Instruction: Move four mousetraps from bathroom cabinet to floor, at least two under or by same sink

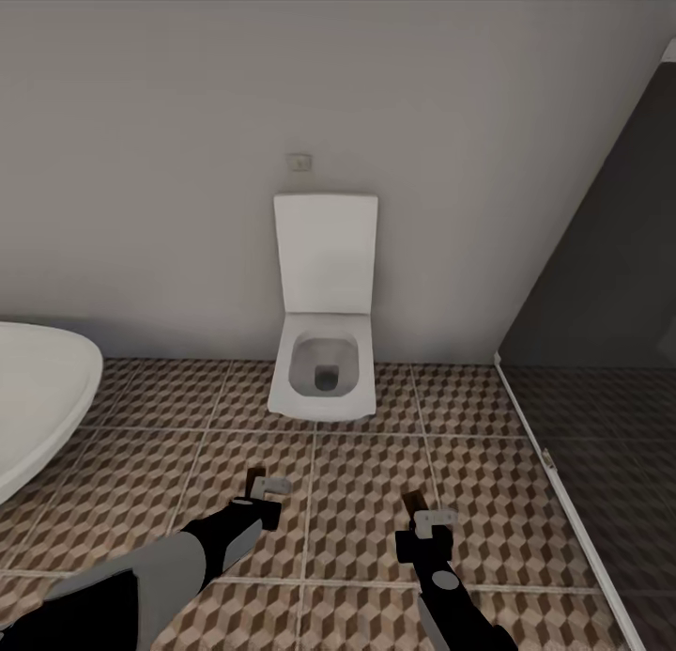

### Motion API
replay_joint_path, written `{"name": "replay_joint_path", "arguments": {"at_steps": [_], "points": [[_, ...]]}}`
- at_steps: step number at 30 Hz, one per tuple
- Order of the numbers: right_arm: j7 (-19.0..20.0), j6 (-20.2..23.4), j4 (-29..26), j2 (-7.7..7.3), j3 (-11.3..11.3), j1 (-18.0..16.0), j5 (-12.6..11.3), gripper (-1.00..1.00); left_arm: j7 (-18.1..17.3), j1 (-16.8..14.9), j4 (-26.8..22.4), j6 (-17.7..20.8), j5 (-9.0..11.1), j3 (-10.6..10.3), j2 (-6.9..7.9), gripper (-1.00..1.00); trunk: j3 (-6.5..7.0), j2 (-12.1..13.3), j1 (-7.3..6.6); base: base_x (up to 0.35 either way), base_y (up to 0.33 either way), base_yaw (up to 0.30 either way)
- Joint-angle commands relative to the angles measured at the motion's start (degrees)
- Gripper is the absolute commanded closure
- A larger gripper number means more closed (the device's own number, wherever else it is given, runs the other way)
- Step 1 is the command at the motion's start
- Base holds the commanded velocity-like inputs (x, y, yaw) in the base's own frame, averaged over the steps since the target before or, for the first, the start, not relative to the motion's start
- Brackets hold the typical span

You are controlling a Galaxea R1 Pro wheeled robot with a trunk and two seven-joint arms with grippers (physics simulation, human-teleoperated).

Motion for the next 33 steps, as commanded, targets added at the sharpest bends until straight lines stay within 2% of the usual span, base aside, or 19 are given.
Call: {"name": "replay_joint_path", "arguments": {"at_steps": [1, 33], "points": [[-0.4, 0.3, -0.1, -0.04, 0.2, 0.0, -0.2, 1.00, 0.4, -0.1, -0.2, 0.3, 0.1, -0.4, 0.03, 1.00, -0.32, -0.4, 0.22, 0.000, 0.000, 0.000], [-0.4, 0.2, -0.1, -0.04, 0.2, 0.0, -0.2, 1.00, 0.4, 0.0, -0.1, 0.3, 0.1, -0.4, 0.02, 1.00, -8.98, -13.3, 7.25, 0.000, 0.000, 0.000]]}}
